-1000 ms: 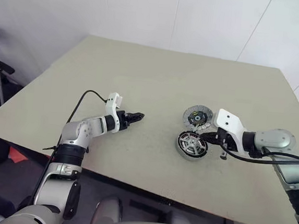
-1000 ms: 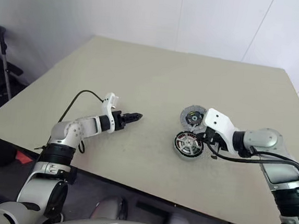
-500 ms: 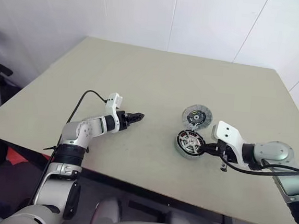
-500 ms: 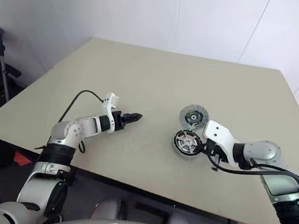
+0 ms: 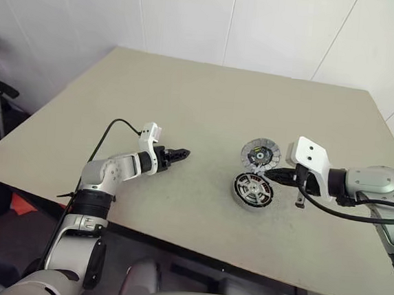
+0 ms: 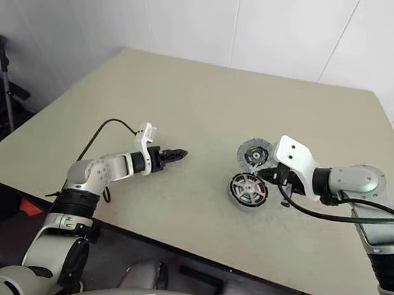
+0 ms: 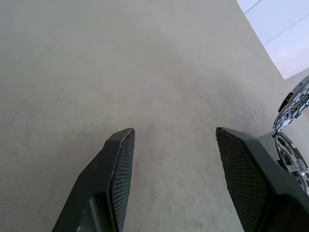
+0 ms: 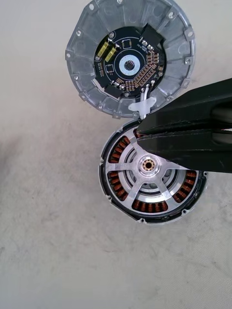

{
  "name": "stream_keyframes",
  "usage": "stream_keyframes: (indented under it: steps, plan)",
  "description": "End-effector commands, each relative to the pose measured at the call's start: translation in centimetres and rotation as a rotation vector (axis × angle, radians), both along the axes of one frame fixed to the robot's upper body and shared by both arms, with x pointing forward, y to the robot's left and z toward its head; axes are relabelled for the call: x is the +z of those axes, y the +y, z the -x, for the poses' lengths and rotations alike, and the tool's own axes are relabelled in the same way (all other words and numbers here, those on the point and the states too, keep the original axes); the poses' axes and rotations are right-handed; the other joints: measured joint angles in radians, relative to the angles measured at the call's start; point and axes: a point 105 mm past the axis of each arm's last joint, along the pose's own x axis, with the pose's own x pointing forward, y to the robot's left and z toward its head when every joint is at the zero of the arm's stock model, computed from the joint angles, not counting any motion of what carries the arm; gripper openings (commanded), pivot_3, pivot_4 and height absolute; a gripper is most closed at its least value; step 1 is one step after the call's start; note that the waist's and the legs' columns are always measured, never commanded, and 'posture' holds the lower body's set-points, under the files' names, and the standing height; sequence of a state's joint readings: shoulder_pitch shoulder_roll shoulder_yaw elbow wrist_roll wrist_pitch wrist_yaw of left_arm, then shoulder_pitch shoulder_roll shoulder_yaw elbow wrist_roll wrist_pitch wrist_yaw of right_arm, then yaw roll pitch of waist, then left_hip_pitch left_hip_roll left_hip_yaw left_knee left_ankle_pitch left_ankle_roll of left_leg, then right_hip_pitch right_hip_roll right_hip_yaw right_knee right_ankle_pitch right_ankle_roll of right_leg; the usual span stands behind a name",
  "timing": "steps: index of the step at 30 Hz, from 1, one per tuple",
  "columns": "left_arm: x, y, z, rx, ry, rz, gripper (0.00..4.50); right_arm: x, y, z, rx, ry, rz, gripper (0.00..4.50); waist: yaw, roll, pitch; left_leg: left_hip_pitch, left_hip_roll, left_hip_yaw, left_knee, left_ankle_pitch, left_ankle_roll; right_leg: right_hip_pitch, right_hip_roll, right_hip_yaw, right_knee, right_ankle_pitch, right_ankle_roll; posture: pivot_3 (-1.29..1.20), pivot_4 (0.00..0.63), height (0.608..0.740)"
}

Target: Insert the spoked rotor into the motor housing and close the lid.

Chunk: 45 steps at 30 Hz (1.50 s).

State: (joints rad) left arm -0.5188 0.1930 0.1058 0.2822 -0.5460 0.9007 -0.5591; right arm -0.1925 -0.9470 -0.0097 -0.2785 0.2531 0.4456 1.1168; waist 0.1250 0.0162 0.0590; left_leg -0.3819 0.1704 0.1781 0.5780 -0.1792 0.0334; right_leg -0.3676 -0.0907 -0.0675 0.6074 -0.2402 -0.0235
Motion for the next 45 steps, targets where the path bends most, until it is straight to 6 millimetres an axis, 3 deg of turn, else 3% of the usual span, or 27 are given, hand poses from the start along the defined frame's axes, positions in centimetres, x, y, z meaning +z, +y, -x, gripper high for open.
stream_keyframes:
  steps: [1, 7, 10, 14, 20, 24, 28, 30, 33, 36, 38, 41, 45]
  plan:
    - [1.1, 0.0, -0.4, -0.004, -0.043, 0.003, 2.82, 0.0, 0.9, 0.7, 0.029, 0.020, -0.018, 0.03, 0.000, 0.000, 0.000, -0.002, 0.000, 0.000, 0.001, 0.000, 0.000, -0.001, 0.000, 0.000, 0.000, 0.000, 0.000, 0.00, 0.000, 0.740]
    - [1.2, 0.6, -0.6, 0.019, -0.045, 0.002, 2.82, -5.6, 1.3, 1.8, -0.001, 0.184, -0.012, 0.03, -0.001, 0.000, 0.000, 0.000, 0.000, 0.000, 0.002, -0.002, -0.002, 0.001, 0.000, -0.001, 0.000, 0.000, 0.000, 0.00, 0.000, 0.740]
    - [1.2, 0.9, -0.7, 0.032, -0.047, -0.001, 2.82, -7.1, 0.8, 1.7, -0.021, 0.186, 0.038, 0.03, -0.002, 0.000, -0.001, 0.003, 0.000, 0.000, 0.002, -0.001, -0.003, 0.003, 0.000, 0.000, 0.000, 0.000, 0.000, 0.00, 0.000, 0.740]
    - [1.3, 1.2, -0.9, 0.038, -0.050, -0.003, 2.82, -4.9, 0.8, 0.4, -0.031, 0.115, 0.005, 0.03, -0.003, 0.000, 0.000, 0.013, 0.000, 0.000, 0.001, -0.001, -0.004, 0.013, 0.000, 0.000, -0.002, -0.003, 0.004, 0.00, 0.000, 0.740]
    - [1.0, 0.7, -0.7, 0.028, -0.043, -0.001, 2.82, -0.9, 0.5, -0.4, 0.000, 0.014, -0.005, 0.03, -0.001, 0.000, 0.000, 0.013, 0.000, 0.000, 0.001, 0.000, -0.005, 0.013, 0.000, 0.002, -0.002, -0.004, 0.007, 0.00, 0.000, 0.740]
    - [1.0, 0.6, -0.6, 0.026, -0.041, 0.000, 2.82, 0.0, 0.7, -0.6, 0.009, -0.016, -0.015, 0.03, -0.001, -0.001, 0.000, 0.013, 0.000, 0.000, 0.001, 0.000, -0.005, 0.013, 0.000, 0.001, -0.001, -0.001, 0.001, 0.00, 0.000, 0.740]
    - [1.0, 0.6, -0.7, 0.026, -0.040, 0.001, 2.82, -0.5, 0.6, -0.6, 0.008, -0.013, -0.014, 0.03, 0.000, 0.000, 0.000, 0.009, 0.000, 0.000, -0.001, -0.001, -0.004, 0.008, 0.000, 0.000, 0.000, 0.000, 0.000, 0.00, 0.000, 0.740]
    - [1.0, 0.6, -0.6, 0.027, -0.039, 0.000, 2.82, -1.8, 0.5, -0.2, 0.004, 0.025, -0.012, 0.03, 0.000, 0.000, 0.000, 0.002, 0.000, 0.000, 0.000, 0.000, -0.003, 0.002, 0.000, 0.000, 0.000, 0.000, 0.000, 0.00, 0.000, 0.740]
    - [1.0, 0.8, -0.7, 0.031, -0.040, -0.001, 2.82, -4.4, 0.1, 0.3, -0.021, 0.109, -0.016, 0.03, 0.000, 0.000, 0.000, 0.000, 0.000, 0.000, 0.001, -0.001, -0.001, 0.001, 0.000, 0.000, 0.000, 0.000, 0.000, 0.00, 0.000, 0.740]
    - [1.1, 1.0, -0.8, 0.038, -0.043, -0.002, 2.82, -8.9, -0.6, 1.4, -0.043, 0.219, 0.029, 0.03, -0.002, -0.001, -0.001, 0.001, 0.000, 0.000, 0.001, -0.002, -0.002, 0.002, 0.000, 0.000, 0.000, 0.000, 0.000, 0.00, 0.000, 0.740]
    - [1.2, 1.2, -0.9, 0.044, -0.045, -0.003, 2.82, -10.0, -0.8, 1.6, -0.051, 0.230, 0.041, 0.03, -0.004, -0.005, -0.004, 0.008, 0.001, 0.000, 0.001, -0.002, -0.003, 0.008, 0.000, 0.000, 0.000, 0.000, 0.000, 0.00, 0.000, 0.740]
    - [1.2, 1.5, -0.9, 0.050, -0.047, -0.006, 2.82, -8.1, -0.3, 0.2, -0.057, 0.152, -0.004, 0.03, -0.006, -0.006, -0.004, 0.023, 0.001, 0.000, -0.001, -0.002, -0.004, 0.022, 0.000, -0.001, -0.003, -0.005, 0.008, 0.00, 0.000, 0.740]
    - [1.2, 1.4, -0.9, 0.046, -0.046, -0.007, 2.82, -4.8, 0.0, -0.8, -0.029, 0.062, -0.022, 0.03, -0.010, -0.005, -0.003, 0.029, 0.000, 0.000, -0.001, -0.002, -0.004, 0.029, 0.000, 0.000, -0.009, -0.006, 0.009, 0.00, 0.000, 0.740]
